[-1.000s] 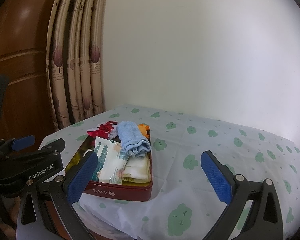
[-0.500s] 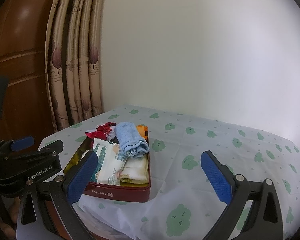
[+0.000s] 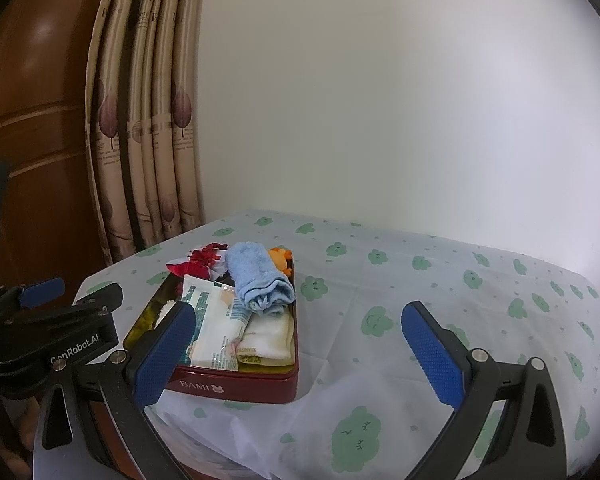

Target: Organize soft objects

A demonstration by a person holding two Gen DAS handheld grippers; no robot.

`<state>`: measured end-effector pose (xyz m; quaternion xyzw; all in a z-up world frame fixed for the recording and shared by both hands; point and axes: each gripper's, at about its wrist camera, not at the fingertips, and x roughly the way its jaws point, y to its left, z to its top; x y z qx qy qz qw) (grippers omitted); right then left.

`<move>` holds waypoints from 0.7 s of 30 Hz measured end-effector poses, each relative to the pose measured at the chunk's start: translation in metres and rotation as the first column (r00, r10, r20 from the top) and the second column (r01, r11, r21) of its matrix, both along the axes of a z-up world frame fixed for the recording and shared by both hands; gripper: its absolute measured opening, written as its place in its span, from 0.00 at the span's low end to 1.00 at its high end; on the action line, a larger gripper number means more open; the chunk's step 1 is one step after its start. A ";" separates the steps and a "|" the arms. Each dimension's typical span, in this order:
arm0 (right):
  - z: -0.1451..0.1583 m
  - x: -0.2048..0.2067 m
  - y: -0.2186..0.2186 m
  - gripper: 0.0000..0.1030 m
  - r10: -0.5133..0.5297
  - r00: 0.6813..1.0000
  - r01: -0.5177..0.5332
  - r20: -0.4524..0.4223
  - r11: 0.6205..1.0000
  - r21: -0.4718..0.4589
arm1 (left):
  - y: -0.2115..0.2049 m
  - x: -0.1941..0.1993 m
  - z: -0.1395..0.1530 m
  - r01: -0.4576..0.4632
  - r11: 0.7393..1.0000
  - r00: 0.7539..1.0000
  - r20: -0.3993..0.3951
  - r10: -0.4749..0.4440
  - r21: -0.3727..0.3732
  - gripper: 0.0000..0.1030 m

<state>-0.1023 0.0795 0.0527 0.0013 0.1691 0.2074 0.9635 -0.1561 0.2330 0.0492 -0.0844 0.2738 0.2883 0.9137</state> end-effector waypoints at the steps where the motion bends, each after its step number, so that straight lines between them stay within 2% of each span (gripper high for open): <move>1: 0.000 0.000 0.000 0.99 -0.001 1.000 0.001 -0.003 1.000 0.001 | 0.000 0.000 0.000 0.000 1.000 1.000 -0.002 0.000 -0.002 0.72; 8: -0.002 0.003 -0.001 0.99 -0.003 1.000 0.003 -0.018 1.000 0.007 | 0.000 0.001 -0.002 0.003 1.000 1.000 -0.012 -0.003 -0.005 0.75; 14: -0.003 0.003 -0.002 0.99 -0.004 1.000 0.004 -0.022 1.000 0.005 | 0.000 0.004 -0.008 0.017 0.999 0.999 -0.032 -0.018 -0.030 0.84; 21: -0.004 0.008 -0.012 0.99 -0.019 0.999 0.020 -0.029 1.000 0.019 | -0.007 -0.004 0.000 0.008 1.000 0.999 0.032 -0.008 0.007 0.86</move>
